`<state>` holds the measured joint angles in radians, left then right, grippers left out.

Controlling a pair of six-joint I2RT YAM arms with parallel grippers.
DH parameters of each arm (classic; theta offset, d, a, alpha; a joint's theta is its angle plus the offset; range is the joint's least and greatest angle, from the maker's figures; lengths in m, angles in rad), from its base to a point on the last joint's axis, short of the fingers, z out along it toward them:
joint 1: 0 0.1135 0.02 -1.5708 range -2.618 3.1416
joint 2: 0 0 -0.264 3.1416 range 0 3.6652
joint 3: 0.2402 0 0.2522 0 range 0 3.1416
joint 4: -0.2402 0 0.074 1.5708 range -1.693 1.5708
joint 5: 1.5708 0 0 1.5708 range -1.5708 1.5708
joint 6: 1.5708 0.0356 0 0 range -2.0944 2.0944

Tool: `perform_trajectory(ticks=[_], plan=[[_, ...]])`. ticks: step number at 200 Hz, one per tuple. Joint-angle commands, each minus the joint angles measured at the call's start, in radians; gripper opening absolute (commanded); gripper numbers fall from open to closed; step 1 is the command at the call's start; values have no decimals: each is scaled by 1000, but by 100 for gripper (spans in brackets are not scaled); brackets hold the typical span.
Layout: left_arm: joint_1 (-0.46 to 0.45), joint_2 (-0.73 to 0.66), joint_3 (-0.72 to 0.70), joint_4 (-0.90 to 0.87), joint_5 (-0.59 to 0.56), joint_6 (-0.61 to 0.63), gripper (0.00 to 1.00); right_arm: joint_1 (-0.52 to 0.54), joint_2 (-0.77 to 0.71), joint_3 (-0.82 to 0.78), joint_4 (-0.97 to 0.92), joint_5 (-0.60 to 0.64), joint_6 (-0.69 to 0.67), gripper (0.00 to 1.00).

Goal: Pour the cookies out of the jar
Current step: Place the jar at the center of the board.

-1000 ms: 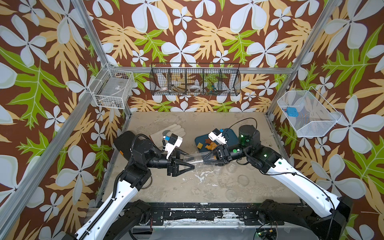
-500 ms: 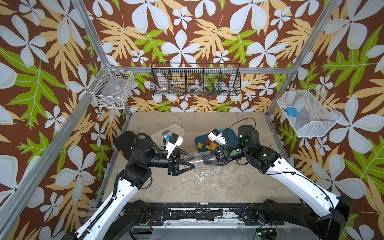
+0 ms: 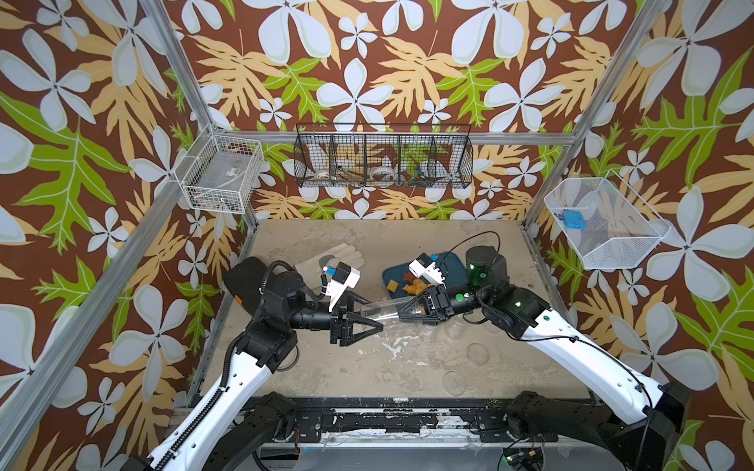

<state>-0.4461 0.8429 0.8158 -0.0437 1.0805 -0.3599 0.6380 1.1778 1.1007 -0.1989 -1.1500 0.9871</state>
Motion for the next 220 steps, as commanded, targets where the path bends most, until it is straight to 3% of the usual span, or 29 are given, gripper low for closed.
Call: perform_trajectory(ticks=[1, 58, 87, 169, 194, 220], plan=[[1, -1, 5, -25, -16, 18, 72, -5, -11, -2, 12, -13, -8, 67], [1, -1, 21, -56, -46, 36, 82, -6, -15, -4, 12, -11, -13, 66], [1, -1, 28, -71, -61, 41, 100, -6, -14, -4, 12, -14, -13, 66], [1, 5, 47, -100, -111, 60, 100, -48, -20, -22, -26, -15, -49, 64], [1, 7, 82, -211, -230, 116, 100, -79, -15, -8, -72, -20, -85, 64], [1, -23, 138, -298, -503, 77, 100, -121, 15, 51, -248, 4, -233, 62]])
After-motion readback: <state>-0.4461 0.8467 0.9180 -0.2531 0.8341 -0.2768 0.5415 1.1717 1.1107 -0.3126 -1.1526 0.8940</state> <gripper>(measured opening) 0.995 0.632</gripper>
